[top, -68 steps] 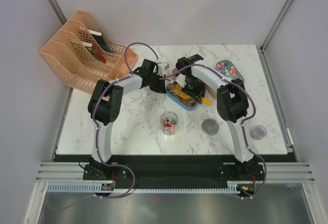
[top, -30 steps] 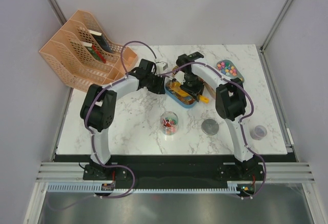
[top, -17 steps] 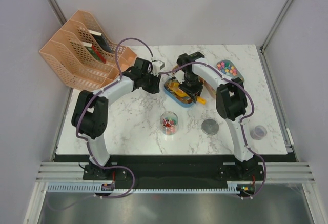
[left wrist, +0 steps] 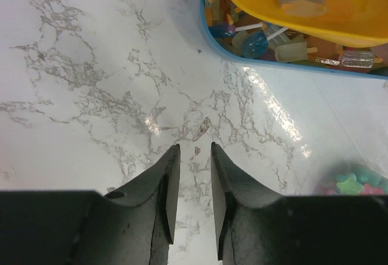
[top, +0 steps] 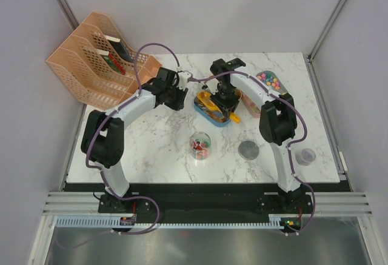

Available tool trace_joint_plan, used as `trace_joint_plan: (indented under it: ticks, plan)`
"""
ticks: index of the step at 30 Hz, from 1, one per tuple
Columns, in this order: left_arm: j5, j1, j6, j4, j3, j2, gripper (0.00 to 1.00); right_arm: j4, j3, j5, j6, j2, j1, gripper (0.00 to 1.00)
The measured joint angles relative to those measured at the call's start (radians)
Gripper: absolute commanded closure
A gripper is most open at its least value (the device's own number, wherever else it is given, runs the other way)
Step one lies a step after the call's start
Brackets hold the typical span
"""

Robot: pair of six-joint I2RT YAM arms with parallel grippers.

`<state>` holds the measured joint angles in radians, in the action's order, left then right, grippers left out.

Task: Pack the candies
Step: Scoop the fake candies from the storage box, then place the fake candies in the packing bottle.

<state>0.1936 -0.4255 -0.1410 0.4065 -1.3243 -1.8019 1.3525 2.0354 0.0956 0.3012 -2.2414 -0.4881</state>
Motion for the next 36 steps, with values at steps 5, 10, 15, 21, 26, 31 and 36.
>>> trace_joint_plan:
  ticks: [5, 10, 15, 21, 26, 31, 36]
  plan:
    - [-0.035, 0.005, -0.014, 0.018, 0.0, 0.02, 0.66, -0.017, 0.03, 0.006, 0.0, 0.006, 0.0, 1.0]
    - [-0.054, 0.023, -0.018, 0.02, 0.0, 0.047, 0.66, -0.045, -0.029, 0.005, 0.002, 0.061, 0.0, 1.0]
    - [-0.067, 0.073, -0.017, 0.019, 0.0, 0.063, 0.59, -0.091, -0.169, -0.007, 0.026, 0.204, 0.002, 1.0]
    - [-0.11, 0.112, -0.016, 0.019, 0.0, 0.064, 0.28, -0.163, -0.428, -0.026, 0.185, 0.503, 0.002, 1.0]
    - [-0.137, 0.109, -0.015, 0.02, 0.0, 0.066, 0.27, -0.097, -0.502, -0.07, 0.323, 0.636, -0.001, 1.0]
    - [-0.142, 0.108, -0.01, 0.019, 0.019, 0.08, 0.27, -0.03, -0.55, -0.177, 0.444, 0.693, -0.048, 1.0]
    - [-0.141, 0.108, 0.0, 0.018, 0.043, 0.1, 0.26, -0.012, -0.547, -0.291, 0.499, 0.705, -0.159, 1.0]
